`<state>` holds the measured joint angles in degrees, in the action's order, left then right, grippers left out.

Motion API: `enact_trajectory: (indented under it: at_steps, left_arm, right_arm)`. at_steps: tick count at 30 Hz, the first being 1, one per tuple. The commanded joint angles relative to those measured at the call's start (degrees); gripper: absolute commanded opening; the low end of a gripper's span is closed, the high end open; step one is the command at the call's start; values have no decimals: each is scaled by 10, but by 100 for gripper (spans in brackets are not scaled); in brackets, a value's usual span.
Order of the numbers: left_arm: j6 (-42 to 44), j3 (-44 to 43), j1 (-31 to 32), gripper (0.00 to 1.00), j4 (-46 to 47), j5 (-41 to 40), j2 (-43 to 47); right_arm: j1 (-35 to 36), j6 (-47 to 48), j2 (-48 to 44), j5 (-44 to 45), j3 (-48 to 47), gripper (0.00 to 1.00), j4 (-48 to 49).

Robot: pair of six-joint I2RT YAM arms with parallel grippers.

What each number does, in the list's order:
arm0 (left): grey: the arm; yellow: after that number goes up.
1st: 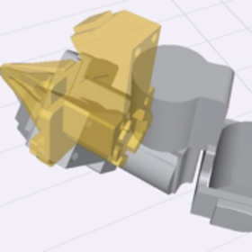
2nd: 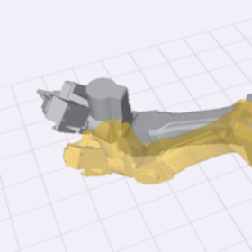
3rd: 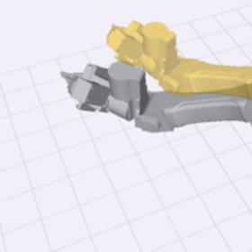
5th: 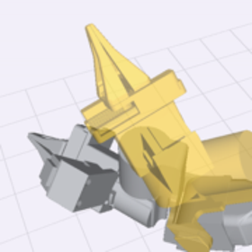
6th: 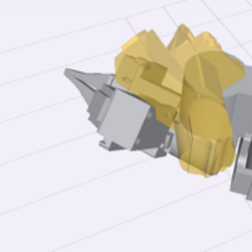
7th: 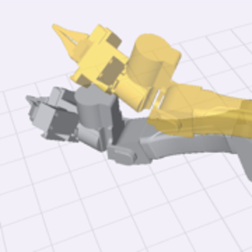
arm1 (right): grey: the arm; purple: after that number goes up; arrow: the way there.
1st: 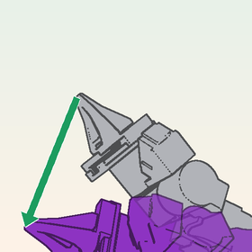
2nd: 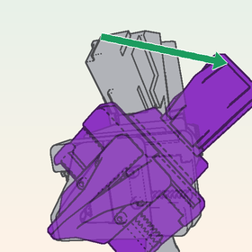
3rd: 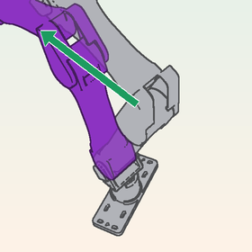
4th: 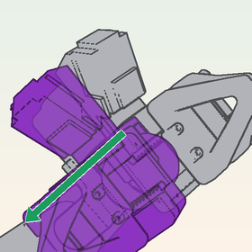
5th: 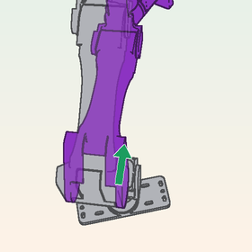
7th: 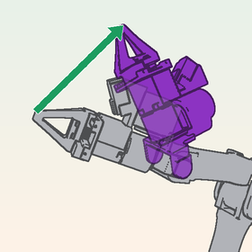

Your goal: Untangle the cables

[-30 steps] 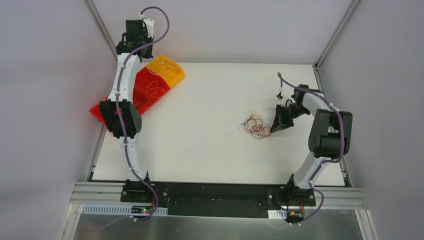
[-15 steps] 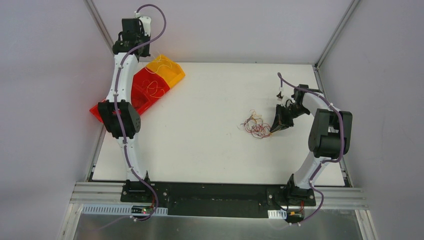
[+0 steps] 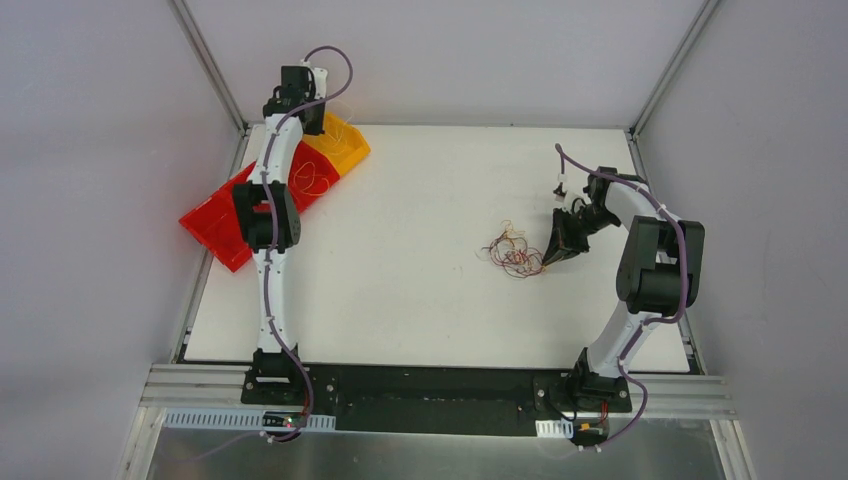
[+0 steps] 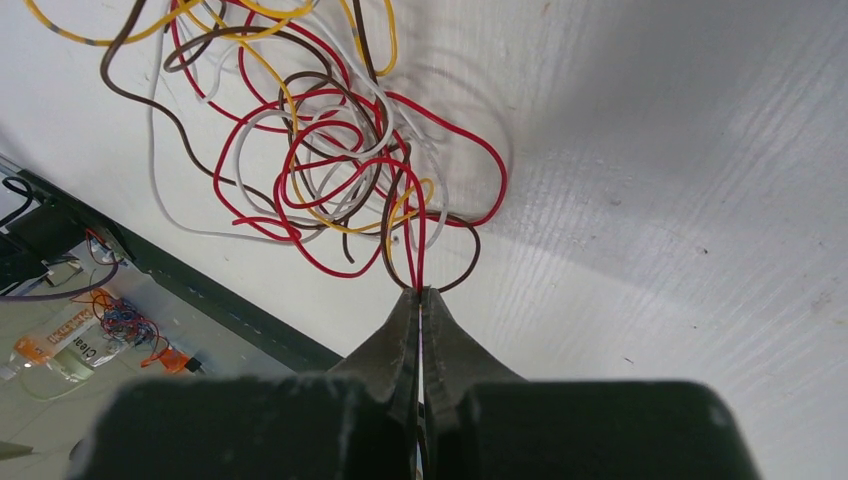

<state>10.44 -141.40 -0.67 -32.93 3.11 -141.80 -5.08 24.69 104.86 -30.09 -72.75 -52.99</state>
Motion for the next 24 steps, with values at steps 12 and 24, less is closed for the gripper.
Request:
enact_trajectory:
  at_steps: [12, 24]
  left_arm:
    - [-5, -1, -19, 0, 80, 41, 130]
    - [44, 113, -20, 0, 80, 45, 265]
  right_arm:
    - [-5, -3, 10, 3, -39, 0, -31]
    - [-5, 3, 2, 1, -36, 0, -33]
